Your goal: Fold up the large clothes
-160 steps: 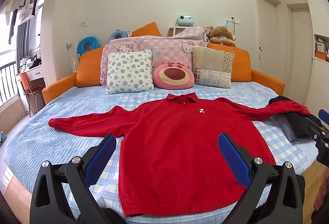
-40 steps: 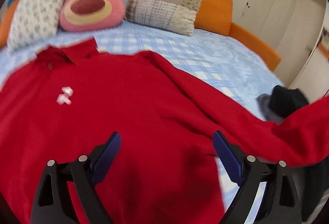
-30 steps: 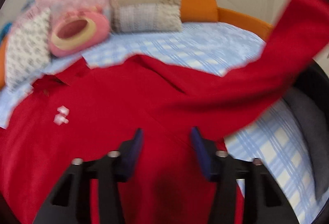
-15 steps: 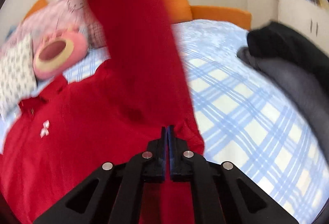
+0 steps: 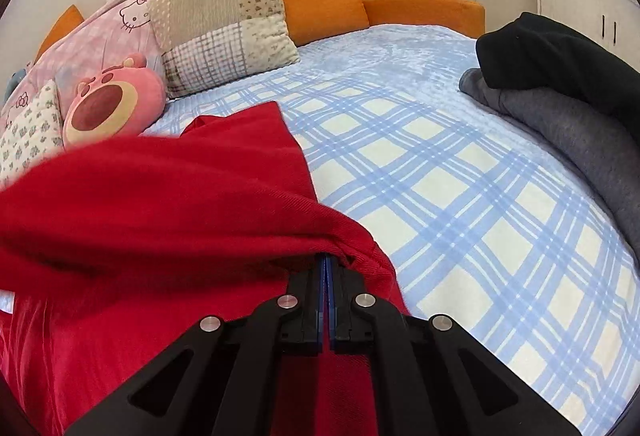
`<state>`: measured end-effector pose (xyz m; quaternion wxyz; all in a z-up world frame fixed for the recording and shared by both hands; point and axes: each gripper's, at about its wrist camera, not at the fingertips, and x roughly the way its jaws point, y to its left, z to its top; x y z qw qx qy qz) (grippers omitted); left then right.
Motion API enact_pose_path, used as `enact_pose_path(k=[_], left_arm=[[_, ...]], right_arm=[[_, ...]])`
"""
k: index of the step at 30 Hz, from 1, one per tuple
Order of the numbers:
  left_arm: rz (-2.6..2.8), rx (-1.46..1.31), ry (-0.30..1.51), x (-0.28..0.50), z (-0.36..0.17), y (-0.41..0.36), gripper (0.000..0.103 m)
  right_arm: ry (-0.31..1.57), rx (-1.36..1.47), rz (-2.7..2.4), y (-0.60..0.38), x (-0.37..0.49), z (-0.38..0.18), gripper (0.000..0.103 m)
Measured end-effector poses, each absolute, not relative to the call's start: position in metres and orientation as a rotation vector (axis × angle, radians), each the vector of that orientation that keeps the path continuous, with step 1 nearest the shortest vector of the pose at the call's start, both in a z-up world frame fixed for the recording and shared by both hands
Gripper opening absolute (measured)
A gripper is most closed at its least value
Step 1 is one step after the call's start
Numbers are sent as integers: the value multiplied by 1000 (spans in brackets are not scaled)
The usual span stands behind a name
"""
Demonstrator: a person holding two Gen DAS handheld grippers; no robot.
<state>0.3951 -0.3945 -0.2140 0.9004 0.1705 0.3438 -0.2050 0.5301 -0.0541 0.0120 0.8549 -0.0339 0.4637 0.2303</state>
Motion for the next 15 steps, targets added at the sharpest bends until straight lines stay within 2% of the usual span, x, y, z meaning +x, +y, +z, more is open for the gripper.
enact_pose_path(k=[6,8,11,12,13,14,15], left_arm=[[-425,343,722,397,-215,-390,4],[-426,340,723,397,-215,-390,4],[-428,335,728,396,-216,-389,4],[-429,333,729,396,-216,-390,4],[-431,332,731,397,-216,-389,4],[-431,331,732,397,-216,-388,5],[-431,331,733,397,-216,-389,5]], right_arm=[[1045,52,406,-21,510,-108,3],[1067,133,366,-24,503,-137,7],[1049,275,283,-33,486,-161,7],[1039,284,255,-30,477,-163,10],[1044,277,265,-24,471,-162,28],[1057,269,312,-14,464,-161,69],[1100,245,409,3,458,-157,92]])
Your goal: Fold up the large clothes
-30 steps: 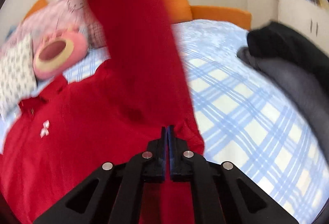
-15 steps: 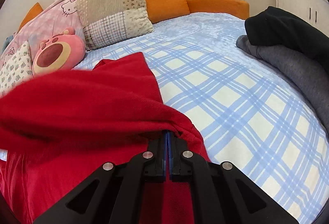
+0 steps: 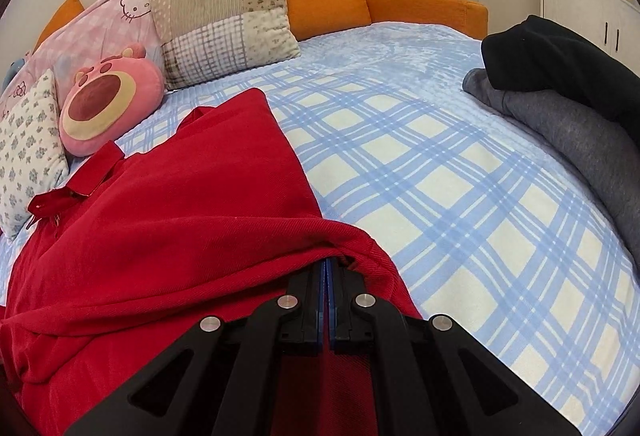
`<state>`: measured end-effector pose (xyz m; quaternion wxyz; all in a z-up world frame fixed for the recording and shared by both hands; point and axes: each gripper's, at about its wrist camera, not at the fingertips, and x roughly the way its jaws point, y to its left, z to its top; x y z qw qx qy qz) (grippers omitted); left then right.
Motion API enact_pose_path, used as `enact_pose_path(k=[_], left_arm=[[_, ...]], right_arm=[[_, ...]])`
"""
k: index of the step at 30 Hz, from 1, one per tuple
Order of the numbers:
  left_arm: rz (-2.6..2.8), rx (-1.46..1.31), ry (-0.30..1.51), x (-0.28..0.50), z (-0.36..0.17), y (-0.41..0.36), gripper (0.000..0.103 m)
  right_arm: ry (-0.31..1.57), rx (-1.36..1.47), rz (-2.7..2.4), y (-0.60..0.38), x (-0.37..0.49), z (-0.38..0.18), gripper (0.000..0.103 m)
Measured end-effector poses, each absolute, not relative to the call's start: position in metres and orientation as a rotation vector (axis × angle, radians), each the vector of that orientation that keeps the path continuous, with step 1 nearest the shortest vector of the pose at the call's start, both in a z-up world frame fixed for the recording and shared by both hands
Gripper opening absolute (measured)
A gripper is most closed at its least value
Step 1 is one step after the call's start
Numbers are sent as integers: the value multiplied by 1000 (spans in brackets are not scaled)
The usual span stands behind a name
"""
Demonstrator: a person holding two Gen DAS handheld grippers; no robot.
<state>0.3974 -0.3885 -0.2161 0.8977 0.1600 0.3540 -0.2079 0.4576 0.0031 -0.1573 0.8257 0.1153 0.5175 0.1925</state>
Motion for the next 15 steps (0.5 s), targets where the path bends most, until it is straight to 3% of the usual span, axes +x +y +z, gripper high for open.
enact_pose_path(k=[1,4,7,13,14,15], left_arm=[[-430,334,734,397,-216,-389,5],[-437,322,741,398,-216,-388,5],[-460,274,762,402,-215,-381,6],[-655,-20,971,437,-214,-337,11],[-680,-66,1019,444,-210,-326,20],[-679,-81,1039,445,-205,-317,44]], right_arm=[[1158,222,465,16,451,-156,98],[1371,308,636,47,426,-156,98],[1459,341,729,58,402,-139,98],[1284,189,850,37,369,-34,98],[1213,135,856,28,366,-6,98],[1158,98,858,22,370,17,98]])
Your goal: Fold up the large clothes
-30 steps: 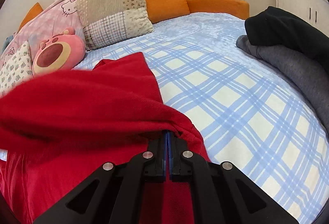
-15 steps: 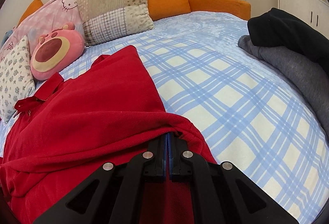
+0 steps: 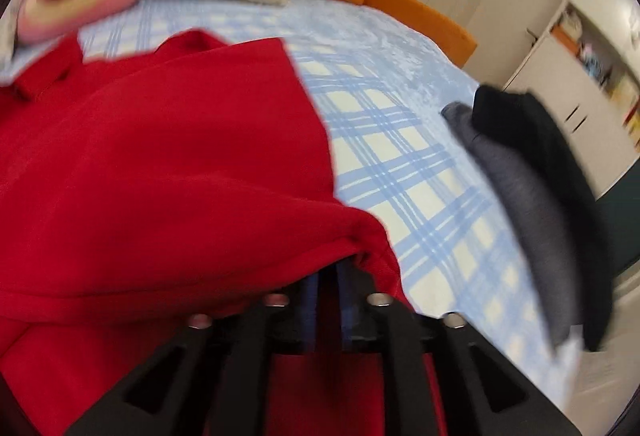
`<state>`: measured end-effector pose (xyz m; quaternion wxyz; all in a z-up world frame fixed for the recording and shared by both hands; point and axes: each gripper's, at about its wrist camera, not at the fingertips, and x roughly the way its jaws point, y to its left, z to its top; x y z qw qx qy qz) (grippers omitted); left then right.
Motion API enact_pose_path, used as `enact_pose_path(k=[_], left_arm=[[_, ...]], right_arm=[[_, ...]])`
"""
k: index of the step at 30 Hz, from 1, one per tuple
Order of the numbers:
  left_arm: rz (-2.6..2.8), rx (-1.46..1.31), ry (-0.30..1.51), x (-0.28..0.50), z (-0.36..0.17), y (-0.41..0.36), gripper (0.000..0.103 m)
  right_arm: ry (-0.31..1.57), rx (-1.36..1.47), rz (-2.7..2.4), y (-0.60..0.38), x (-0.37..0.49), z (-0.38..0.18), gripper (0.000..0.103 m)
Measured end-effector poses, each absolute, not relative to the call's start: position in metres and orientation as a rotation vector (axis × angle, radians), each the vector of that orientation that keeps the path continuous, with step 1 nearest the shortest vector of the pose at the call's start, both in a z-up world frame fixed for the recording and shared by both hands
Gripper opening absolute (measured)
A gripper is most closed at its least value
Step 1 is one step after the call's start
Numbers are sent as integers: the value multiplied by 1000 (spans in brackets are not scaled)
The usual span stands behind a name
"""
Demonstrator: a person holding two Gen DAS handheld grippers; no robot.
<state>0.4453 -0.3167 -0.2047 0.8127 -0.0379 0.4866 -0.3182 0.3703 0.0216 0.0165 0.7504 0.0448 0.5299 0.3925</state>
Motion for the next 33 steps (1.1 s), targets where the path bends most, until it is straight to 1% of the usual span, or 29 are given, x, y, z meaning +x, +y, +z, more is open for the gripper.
enact_pose_path(k=[1,2,3,5,6,8,12,13,16,19,21,23,28,33], left_arm=[[-679,-82,1040,443,-193,-302,56],[-676,-72,1037,440,-184,-292,84],[-660,-47,1037,436,-172,-279,96],[-668,-34,1064,423,-149,-239,95],[-673,-51,1074,420,-144,-225,95],[-640,-118,1104,410,-129,-174,95],[-507,-283,1100,403,-114,-67,96],[-450,-330,1086,404,-110,-37,96],[-400,-437,1068,415,-109,18,96],[-393,-527,1064,432,-116,50,95],[-393,-551,1074,443,-123,61,95],[-360,-511,1106,453,-134,60,95],[-294,-429,1111,461,-149,65,95],[-248,-322,1119,481,-163,57,95]], right_arm=[[1098,64,860,14,370,37,98],[1039,34,854,7,369,57,98],[972,9,828,-8,370,81,98],[887,-2,784,-37,375,111,98],[842,0,736,-59,379,129,98],[790,7,668,-95,387,150,98],[759,38,540,-165,406,156,98],[761,44,515,-178,408,148,98],[795,86,427,-225,423,123,98],[854,144,377,-270,435,87,98],[895,186,355,-298,439,58,98],[932,216,324,-326,437,29,98],[986,218,274,-366,432,-35,97],[1000,190,226,-391,424,-79,97]])
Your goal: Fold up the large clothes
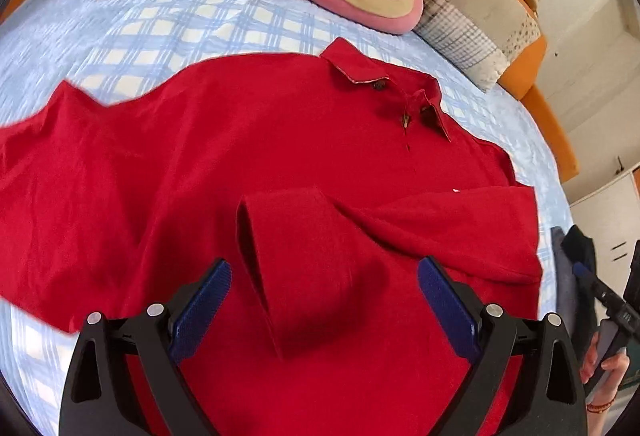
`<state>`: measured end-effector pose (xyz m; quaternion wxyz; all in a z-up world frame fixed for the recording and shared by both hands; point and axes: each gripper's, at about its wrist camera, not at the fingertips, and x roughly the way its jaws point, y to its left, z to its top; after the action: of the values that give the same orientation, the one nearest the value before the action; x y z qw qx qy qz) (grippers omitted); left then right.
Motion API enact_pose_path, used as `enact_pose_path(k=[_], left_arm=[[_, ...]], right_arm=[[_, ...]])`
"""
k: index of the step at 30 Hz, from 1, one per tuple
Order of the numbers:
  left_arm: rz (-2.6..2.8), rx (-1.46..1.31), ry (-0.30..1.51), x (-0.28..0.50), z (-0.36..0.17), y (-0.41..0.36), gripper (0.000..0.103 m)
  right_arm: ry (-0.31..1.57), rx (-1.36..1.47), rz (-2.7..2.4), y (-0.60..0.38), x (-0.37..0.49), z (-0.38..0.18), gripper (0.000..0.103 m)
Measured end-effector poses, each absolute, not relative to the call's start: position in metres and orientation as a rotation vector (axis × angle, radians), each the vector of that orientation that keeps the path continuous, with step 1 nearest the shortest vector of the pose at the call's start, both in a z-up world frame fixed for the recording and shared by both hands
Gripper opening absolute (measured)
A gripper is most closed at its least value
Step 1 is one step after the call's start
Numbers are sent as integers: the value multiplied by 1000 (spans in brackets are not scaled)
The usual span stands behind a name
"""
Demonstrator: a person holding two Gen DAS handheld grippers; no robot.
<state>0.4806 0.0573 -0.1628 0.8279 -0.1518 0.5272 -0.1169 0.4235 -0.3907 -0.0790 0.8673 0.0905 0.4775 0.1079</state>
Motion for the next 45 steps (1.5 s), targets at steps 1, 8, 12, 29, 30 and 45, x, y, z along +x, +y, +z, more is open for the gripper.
enact_pose_path(k=[1,8,12,29,30,45], left_arm=[[-246,-309,1109,485,-163,56,95],[-281,-336,1091,507,-164,48,47],[-314,-344,1152,508,-173,40,14],[-450,-25,878,499,-71,51,11],[-453,-23,894,494,-82,56,11],[-408,-326,1059,446,-208,115,34]], right_arm=[[1006,185,218,-396,422,-86,97],[1021,200,193,-424,403,-114,97],[1016,204,193,-429,397,-114,97],[989,280,179,-428,390,-120,97],[999,278,179,-426,391,-123,97],[956,76,127,-365,441,-123,41]])
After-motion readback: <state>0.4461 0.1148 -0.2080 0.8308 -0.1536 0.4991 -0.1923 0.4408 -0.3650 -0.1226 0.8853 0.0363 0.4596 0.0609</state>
